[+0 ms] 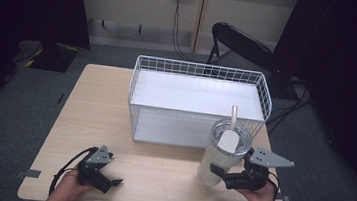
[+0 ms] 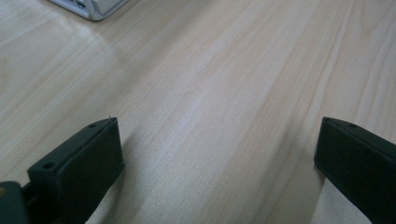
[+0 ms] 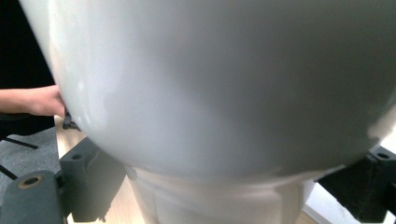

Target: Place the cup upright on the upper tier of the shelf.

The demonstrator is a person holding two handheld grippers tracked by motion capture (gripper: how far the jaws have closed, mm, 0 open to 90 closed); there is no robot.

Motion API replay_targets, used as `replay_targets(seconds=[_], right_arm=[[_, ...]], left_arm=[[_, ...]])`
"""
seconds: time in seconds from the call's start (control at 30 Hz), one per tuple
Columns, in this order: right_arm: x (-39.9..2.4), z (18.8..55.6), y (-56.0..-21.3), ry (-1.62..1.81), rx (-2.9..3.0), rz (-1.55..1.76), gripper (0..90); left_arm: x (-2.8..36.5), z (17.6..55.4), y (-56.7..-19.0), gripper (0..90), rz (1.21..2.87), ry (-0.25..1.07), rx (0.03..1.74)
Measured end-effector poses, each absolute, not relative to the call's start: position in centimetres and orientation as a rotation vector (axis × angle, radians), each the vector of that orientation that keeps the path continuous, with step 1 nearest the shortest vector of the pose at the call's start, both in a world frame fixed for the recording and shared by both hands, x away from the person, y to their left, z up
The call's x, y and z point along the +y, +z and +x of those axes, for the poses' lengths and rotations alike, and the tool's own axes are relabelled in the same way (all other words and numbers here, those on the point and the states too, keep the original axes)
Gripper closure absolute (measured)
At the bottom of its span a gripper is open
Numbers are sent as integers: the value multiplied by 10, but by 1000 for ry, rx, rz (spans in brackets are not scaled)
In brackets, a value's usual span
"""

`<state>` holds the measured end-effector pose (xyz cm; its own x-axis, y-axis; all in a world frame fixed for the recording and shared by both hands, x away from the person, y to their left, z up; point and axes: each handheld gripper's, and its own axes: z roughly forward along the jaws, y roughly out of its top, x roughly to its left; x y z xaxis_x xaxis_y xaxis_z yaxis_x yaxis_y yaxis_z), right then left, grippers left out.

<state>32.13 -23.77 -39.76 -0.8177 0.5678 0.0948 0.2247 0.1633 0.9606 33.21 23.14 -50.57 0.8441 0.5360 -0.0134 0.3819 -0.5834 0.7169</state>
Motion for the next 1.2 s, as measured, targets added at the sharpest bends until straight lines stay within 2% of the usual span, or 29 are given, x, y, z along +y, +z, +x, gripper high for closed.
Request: replay_targets(seconds=[1.2], right_arm=[[-227, 351, -333, 1721, 2183, 796, 102]], left_arm=[[231, 332, -506, 5, 2260, 258, 666]])
